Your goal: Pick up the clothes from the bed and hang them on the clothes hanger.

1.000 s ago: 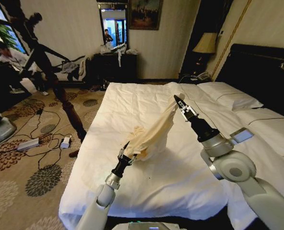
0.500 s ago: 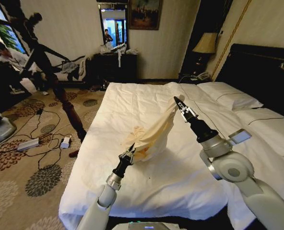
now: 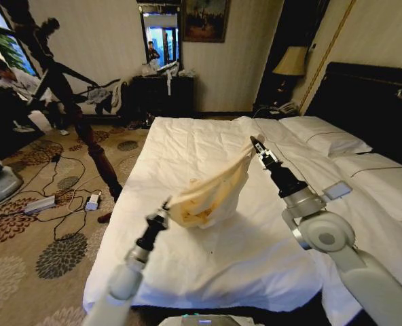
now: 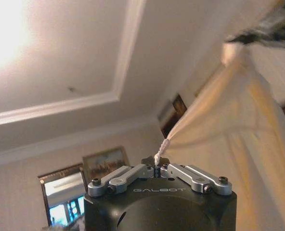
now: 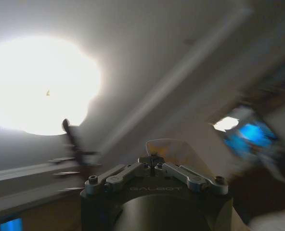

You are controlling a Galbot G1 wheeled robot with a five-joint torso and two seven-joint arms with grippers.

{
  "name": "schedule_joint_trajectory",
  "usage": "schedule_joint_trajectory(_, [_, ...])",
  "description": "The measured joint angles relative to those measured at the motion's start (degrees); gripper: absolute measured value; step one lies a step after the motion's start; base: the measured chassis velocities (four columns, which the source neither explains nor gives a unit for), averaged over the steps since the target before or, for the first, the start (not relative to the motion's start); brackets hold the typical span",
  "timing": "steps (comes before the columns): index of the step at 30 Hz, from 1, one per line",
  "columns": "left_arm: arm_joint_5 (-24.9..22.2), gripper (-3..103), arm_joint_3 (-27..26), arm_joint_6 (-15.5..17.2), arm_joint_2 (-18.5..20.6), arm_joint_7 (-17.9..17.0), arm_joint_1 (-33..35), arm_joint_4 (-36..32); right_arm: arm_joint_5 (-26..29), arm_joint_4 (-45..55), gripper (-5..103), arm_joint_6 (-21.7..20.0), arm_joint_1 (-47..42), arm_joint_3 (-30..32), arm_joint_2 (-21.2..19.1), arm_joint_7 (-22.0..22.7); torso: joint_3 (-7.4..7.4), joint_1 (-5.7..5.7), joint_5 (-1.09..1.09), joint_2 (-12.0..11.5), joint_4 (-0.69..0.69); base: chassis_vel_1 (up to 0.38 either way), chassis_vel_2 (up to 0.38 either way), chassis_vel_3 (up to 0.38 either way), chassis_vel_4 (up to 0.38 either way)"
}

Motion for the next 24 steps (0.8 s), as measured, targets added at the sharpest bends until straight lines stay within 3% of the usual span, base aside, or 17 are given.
schedule_joint_trajectory(2, [-9.02,1,-4.84,4.75,4.55,0.31,-0.95,-6.01,3.11,3.91,0,0.12,0.98,1.63,-1.67,-1.73,-0.01,0.00,0.01,0.00,-0.02,0.000,0.000,0.000,0.000])
schedule_joint_trajectory(4, [-11.81,1,-6.33,5.92,5.98,0.30,-1.49,-7.21,4.94,5.36,0,0.11,1.61,2.12,-2.04,-1.30,-0.01,0.00,0.02,0.01,-0.04,0.000,0.000,0.000,0.000])
schedule_joint_trajectory(6, [-22.32,1,-13.65,9.66,12.99,0.16,-3.46,-11.12,12.17,8.97,0,0.11,5.22,4.14,-3.75,2.11,-0.01,-0.01,-0.01,0.01,-0.05,0.000,0.000,0.000,0.000])
schedule_joint_trajectory(7, [-22.32,1,-13.65,9.66,12.99,0.16,-3.46,-11.12,12.17,8.97,0,0.11,5.22,4.14,-3.75,2.11,-0.01,-0.01,-0.01,0.01,-0.05,0.000,0.000,0.000,0.000])
schedule_joint_trajectory(10, [-30.10,1,-19.71,12.43,18.54,-0.04,-3.29,-14.94,14.80,9.53,0,0.11,10.44,5.35,-7.14,3.99,-0.01,0.00,0.01,0.01,-0.02,0.000,0.000,0.000,0.000])
schedule_joint_trajectory(14, [-30.37,1,-21.23,12.92,18.45,0.23,-0.68,-16.35,15.66,9.54,0,-0.68,14.80,3.98,-9.80,5.93,-0.01,0.00,0.01,0.01,-0.03,0.000,0.000,0.000,0.000])
schedule_joint_trajectory(18, [-27.88,1,-19.36,12.67,16.09,1.20,2.32,-14.86,11.34,9.01,0,-3.20,15.56,-1.51,-9.77,7.13,-0.01,-0.01,-0.03,0.01,-0.02,0.000,0.000,0.000,0.000])
schedule_joint_trajectory(21, [-26.21,1,-15.93,13.13,14.07,2.94,3.27,-9.32,1.06,-1.65,0,-5.93,21.62,-19.75,-2.28,10.78,-0.01,-0.01,0.04,0.01,-0.04,0.000,0.000,0.000,0.000])
schedule_joint_trajectory(23, [-26.14,1,-15.52,13.37,13.92,3.14,3.20,-8.10,0.12,-3.49,0,-6.30,22.91,-22.68,-0.44,11.60,0.00,-0.01,0.05,0.00,-0.02,0.000,0.000,0.000,0.000])
schedule_joint_trajectory(24, [-26.00,1,-14.73,13.82,13.66,3.30,2.87,-4.95,-1.47,-7.51,0,-7.43,25.53,-27.96,3.59,14.27,0.00,0.01,0.04,0.00,-0.02,0.000,0.000,0.000,0.000])
